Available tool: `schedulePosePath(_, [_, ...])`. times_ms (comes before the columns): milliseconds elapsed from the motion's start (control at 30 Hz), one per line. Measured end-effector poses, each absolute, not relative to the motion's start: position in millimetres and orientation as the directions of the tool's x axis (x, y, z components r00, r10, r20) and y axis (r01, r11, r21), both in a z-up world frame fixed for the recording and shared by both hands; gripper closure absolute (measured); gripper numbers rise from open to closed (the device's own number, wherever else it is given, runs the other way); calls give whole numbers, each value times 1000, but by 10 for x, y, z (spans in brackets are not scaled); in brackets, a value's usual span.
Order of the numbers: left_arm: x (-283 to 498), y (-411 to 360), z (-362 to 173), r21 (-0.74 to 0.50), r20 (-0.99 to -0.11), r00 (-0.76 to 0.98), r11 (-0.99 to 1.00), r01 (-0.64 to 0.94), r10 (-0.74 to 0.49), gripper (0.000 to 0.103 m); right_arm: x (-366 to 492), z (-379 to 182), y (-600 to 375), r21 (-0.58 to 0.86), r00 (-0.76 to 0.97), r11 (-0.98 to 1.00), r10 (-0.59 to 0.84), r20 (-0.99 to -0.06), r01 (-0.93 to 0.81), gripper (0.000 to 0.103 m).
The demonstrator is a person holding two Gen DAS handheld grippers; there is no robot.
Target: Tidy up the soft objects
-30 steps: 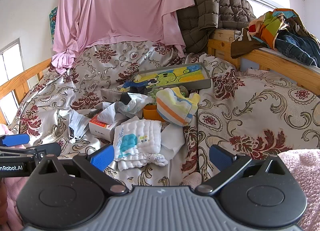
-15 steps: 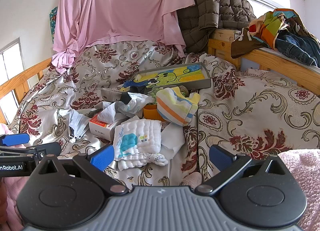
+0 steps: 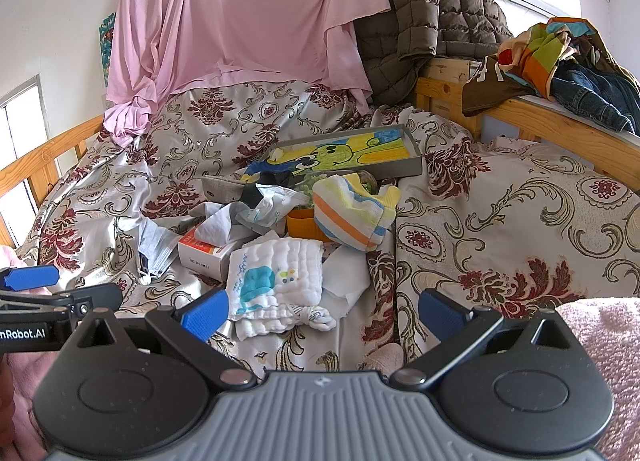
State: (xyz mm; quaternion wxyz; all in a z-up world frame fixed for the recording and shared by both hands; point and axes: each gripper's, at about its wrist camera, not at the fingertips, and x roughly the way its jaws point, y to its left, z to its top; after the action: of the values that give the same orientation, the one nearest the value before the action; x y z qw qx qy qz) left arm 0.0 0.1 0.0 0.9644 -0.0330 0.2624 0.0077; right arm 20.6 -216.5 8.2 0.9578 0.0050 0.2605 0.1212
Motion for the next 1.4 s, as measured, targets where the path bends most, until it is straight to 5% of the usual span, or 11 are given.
schedulePosePath(800, [3, 13, 16, -74, -510, 860, 997, -28, -13, 1, 191, 68, -2135, 80, 839, 971, 235, -492, -225, 0])
schedulePosePath(967, [42, 27, 98, -104, -497, 866, 995, -6, -47, 1, 214, 203, -2259, 155, 852, 955, 297, -431, -254, 0])
schedulePosePath(1200, [463, -52, 214, -74, -524, 834, 985, 158, -174, 1, 592, 382, -2300, 92, 864, 953, 301, -404, -289, 0])
schedulePosePath(1400, [944, -162, 133, -57, -613, 739, 948, 312, -280, 1, 1174, 382, -2310, 95, 793, 943, 320, -519, -319, 0])
